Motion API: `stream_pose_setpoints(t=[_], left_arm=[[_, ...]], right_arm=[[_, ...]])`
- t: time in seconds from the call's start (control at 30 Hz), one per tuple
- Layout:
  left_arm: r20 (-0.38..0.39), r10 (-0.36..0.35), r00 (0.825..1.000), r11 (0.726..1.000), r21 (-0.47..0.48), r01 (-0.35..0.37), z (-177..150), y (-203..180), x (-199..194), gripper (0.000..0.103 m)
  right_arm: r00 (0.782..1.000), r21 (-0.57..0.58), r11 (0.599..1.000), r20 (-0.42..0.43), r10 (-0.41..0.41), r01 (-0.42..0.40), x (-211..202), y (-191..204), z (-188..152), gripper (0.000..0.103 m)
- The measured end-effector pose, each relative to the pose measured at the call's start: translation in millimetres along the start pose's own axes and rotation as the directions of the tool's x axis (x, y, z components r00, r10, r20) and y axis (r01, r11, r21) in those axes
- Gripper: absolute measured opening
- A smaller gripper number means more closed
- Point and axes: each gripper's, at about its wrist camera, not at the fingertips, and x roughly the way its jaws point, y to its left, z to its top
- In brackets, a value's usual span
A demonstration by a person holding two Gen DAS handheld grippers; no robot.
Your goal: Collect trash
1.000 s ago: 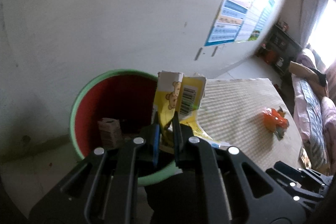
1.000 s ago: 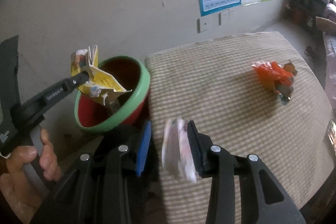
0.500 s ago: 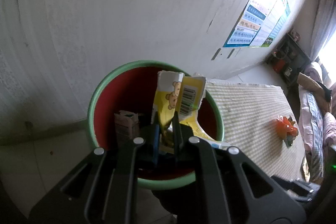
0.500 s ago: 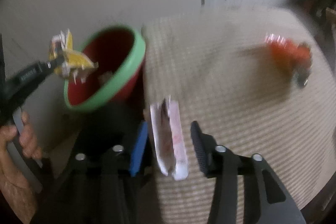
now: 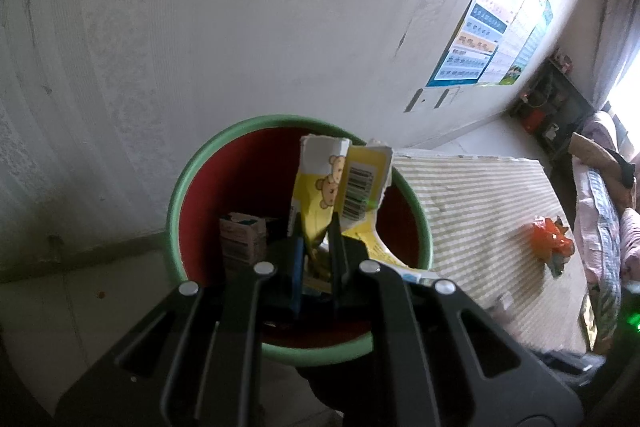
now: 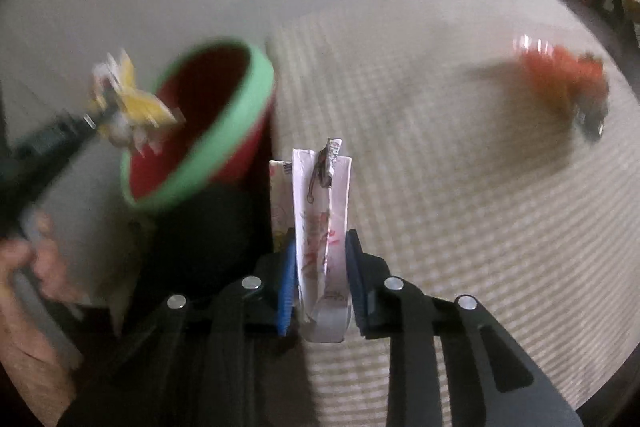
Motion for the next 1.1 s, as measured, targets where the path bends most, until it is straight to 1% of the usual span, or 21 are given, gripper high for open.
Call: stream_pose_setpoints(t=[0.07,0.13,0.3,0.4,0.47,0.5,0.53,0.57,0.63,0.67,0.7,0.8,0.87,0.93,1.0,1.03,1.1], left_arm=[[-0.002,0.010,1.000,1.000,0.000,-0.010,1,2,3,0.010],[-0.004,0.022,1.000,1.000,-0.004,-0.022,2,5,6,0.010],[0.003,0.046,0.999,0.999,-0.005,-0.046,6,15,9,0.010],[0.003,0.058,0.998,0.998,0.006,-0.058,10,18,12,0.010],[0.000,0.061,0.998,0.998,0.008,-0.061,12,20,14,0.010],[-0.002,0.065,0.998,0.998,0.011,-0.065,13,20,15,0.011],[-0.004,0.078,0.997,0.997,0.015,-0.078,14,21,17,0.013],[-0.006,0.087,0.996,0.996,0.015,-0.087,14,22,18,0.018],[-0.008,0.097,0.995,0.995,-0.001,-0.097,15,25,20,0.053],[-0.004,0.099,0.995,0.995,-0.018,-0.099,15,27,20,0.056],[-0.005,0.095,0.995,0.995,-0.030,-0.095,14,29,20,0.056],[-0.026,0.102,0.994,0.995,-0.021,-0.103,11,29,24,0.056],[-0.031,0.102,0.994,0.995,-0.016,-0.102,9,26,24,0.056],[-0.038,0.100,0.994,0.995,-0.010,-0.100,7,22,26,0.057],[-0.040,0.096,0.995,0.995,0.000,-0.096,4,16,25,0.057],[-0.041,0.095,0.995,0.995,0.005,-0.095,4,14,25,0.057],[-0.037,0.088,0.995,0.996,0.021,-0.088,3,3,25,0.057]], right_arm=[[0.999,-0.014,1.000,0.040,0.025,-0.025,-10,9,14,0.023],[0.995,-0.036,0.997,0.064,0.071,-0.069,-15,24,30,0.023],[0.991,-0.115,0.988,0.068,0.112,-0.104,-2,62,62,0.024],[0.990,-0.130,0.984,0.057,0.128,-0.120,12,74,77,0.024],[0.989,-0.131,0.983,0.047,0.137,-0.130,18,79,82,0.026],[0.989,-0.132,0.982,0.044,0.141,-0.134,21,82,85,0.030],[0.988,-0.131,0.981,0.040,0.148,-0.141,23,84,87,0.032],[0.988,-0.126,0.981,0.036,0.151,-0.146,23,87,89,0.032],[0.985,-0.103,0.981,0.036,0.166,-0.162,25,86,92,0.037],[0.985,-0.096,0.981,0.039,0.171,-0.167,23,84,91,0.039],[0.984,-0.088,0.982,0.047,0.173,-0.168,21,80,91,0.043],[0.987,-0.062,0.989,0.080,0.141,-0.137,13,63,90,0.045],[0.989,-0.020,0.997,0.121,0.081,-0.079,4,33,88,0.045],[0.987,0.032,0.999,0.160,-0.006,0.001,-8,-5,86,0.045],[0.973,0.088,0.991,0.198,-0.118,0.102,-23,-48,84,0.045],[0.963,0.134,0.980,0.208,-0.172,0.146,-31,-74,84,0.045],[0.942,0.261,0.947,0.226,-0.248,0.187,-49,-133,90,0.045]])
